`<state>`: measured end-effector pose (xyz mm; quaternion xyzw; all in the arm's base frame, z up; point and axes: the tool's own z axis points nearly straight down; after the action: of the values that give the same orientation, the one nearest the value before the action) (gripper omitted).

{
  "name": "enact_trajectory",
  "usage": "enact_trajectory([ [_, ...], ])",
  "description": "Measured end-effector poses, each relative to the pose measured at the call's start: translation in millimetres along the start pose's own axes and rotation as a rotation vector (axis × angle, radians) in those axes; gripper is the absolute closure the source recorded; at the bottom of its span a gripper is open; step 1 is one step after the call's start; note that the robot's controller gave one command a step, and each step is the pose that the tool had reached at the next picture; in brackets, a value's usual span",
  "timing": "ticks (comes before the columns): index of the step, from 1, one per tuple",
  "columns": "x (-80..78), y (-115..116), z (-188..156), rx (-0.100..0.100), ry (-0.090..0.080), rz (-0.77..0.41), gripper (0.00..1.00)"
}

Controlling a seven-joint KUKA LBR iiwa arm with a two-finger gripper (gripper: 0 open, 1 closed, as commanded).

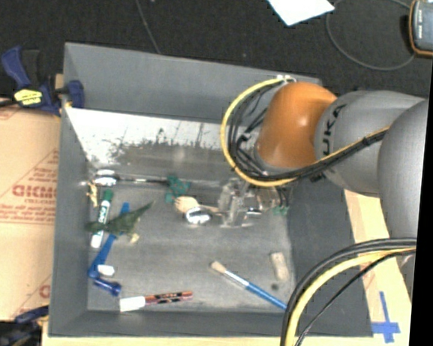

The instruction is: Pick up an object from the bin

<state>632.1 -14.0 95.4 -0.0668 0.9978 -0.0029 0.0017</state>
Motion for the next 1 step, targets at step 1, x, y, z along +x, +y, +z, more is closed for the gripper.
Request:
enact_trajectory([
  [1, -1.1, -1.2, -45.4, 0.002, -0.003, 0.001, 1.00],
])
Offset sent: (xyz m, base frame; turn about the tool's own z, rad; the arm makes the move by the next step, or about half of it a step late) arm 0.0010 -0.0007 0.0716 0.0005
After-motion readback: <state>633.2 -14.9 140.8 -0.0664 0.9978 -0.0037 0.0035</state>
